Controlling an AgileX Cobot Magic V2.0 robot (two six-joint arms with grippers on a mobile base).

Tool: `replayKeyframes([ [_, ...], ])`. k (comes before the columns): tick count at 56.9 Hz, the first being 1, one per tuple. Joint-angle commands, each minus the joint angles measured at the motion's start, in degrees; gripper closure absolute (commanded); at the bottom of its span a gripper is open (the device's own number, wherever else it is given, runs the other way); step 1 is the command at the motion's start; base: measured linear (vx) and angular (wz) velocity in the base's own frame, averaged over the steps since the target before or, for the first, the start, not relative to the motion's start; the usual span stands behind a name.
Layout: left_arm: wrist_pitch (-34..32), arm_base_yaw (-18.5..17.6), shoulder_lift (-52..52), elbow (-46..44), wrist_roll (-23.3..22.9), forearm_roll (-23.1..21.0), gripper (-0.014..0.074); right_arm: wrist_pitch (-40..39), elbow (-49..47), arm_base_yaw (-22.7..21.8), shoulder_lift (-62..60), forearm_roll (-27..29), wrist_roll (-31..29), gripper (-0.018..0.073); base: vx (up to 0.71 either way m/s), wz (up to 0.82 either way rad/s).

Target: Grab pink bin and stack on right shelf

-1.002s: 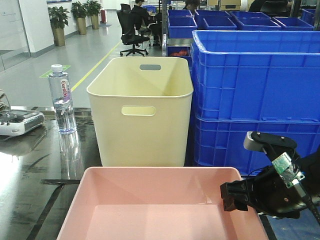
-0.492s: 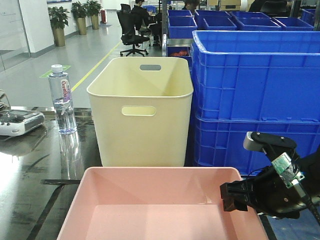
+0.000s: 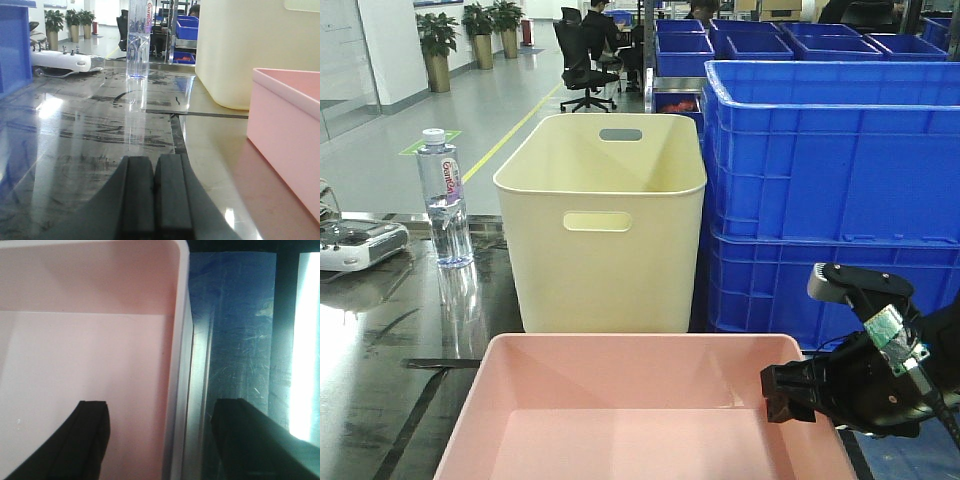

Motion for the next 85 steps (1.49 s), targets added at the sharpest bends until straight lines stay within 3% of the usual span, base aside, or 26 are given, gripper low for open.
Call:
replayKeyframes([
  [1,-4.46,-0.02,-0.02,0.79,-0.5,-0.33,0.0604,-2.33,-2.03,-0.38,-1.74,0.25,-0.82,0.0055,0.0,0.0],
  [17,-4.46,-0.02,-0.02,0.79,-0.5,-0.33,0.0604,-5.59,-1.98,-2.08,-5.01,-2.87,-2.66,0.008,0.0,0.0],
  [32,-4.46,-0.02,-0.02,0.79,-0.5,-0.33,0.0604,-8.91,6.33,-8.66,-25.88,-5.84,-11.61,0.0176,0.0,0.0],
  [45,-4.46,-0.02,-0.02,0.79,-0.5,-0.33,0.0604,-20.65,24.37,-14.72,-46.15,-7.83,-12.86,0.0387,0.0,0.0],
  [56,-4.46,-0.02,-0.02,0.79,-0.5,-0.33,0.0604,-26.76,40.46,-15.75,-61.24,-9.21,-12.86,0.0574,0.0,0.0],
  [68,-4.46,-0.02,-0.02,0.79,-0.5,-0.33,0.0604,-34.47,57.29,-15.75,-75.89,-9.36,-12.86,0.0573,0.0,0.0],
  [69,-4.47,-0.02,0.21,0.79,-0.5,0.0,0.0604,-44.56,66.91,-15.9,-82.98,-9.41,-11.53,0.0572,0.0,0.0],
  [73,-4.31,-0.02,0.18,0.79,-0.44,0.0,0.0604,-41.31,66.46,-15.9,-82.28,-10.08,-9.46,0.0572,0.0,0.0],
  [85,-4.29,-0.02,0.31,0.79,-0.44,0.0,0.0604,-41.6,66.59,-15.9,-82.78,-11.27,-8.75,0.0572,0.0,0.01],
])
